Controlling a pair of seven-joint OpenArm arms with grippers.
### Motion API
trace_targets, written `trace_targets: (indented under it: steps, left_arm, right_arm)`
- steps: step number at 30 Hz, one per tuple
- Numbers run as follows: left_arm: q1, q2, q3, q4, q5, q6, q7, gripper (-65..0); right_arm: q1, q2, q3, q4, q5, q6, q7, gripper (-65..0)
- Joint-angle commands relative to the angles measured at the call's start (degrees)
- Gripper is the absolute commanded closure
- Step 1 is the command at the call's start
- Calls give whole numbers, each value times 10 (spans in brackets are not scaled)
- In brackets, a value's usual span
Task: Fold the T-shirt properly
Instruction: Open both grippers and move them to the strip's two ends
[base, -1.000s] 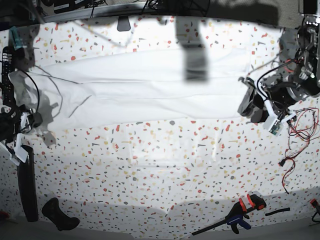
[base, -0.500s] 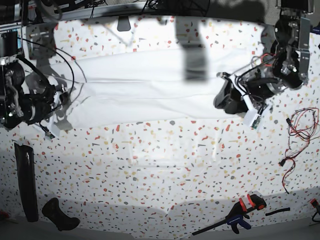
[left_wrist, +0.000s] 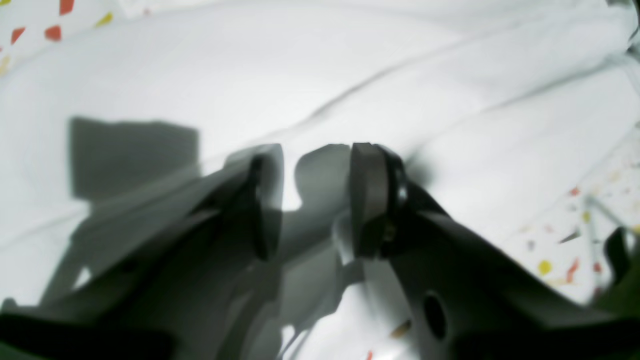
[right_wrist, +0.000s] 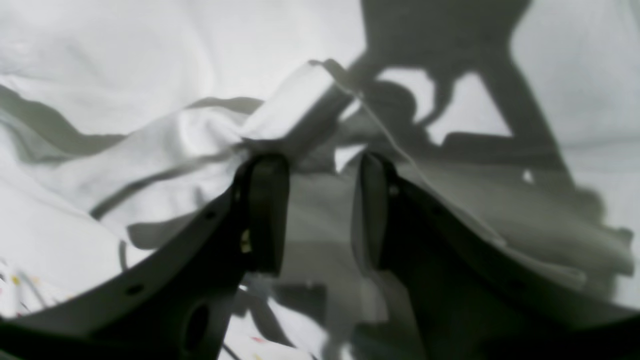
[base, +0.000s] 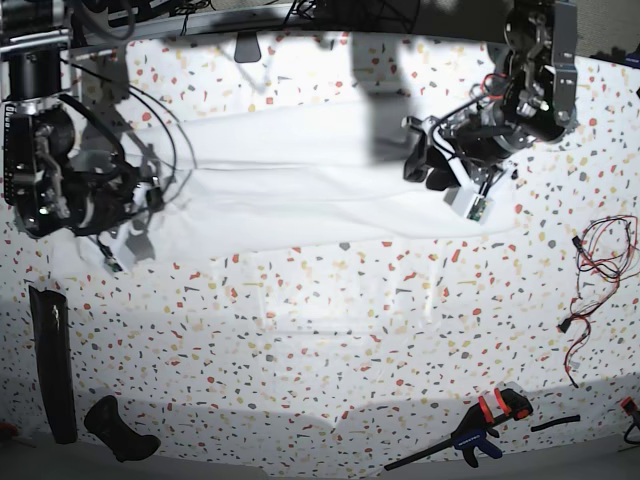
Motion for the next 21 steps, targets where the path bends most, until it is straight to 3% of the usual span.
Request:
trace_targets:
  steps: [1,5,13,21]
  left_arm:
    - [-5,-2,-2,9,7,1,-12,-215]
    - [-5,-5,-2,-14,90,9,-45,-215]
    - [-49,-75,-2,-169,92,7,-71,-215]
    - [-114,-122,-1,-205,91,-5,-83,-215]
  right_arm:
    - [3,-8,-1,2,2,3,3,-252]
    - [3,-35,-1,2,-47,3,9,-252]
    - [-4,-60,-1,2,-53,-12,11,-252]
    - [-13,-75,-1,2,-53,-42,20,-252]
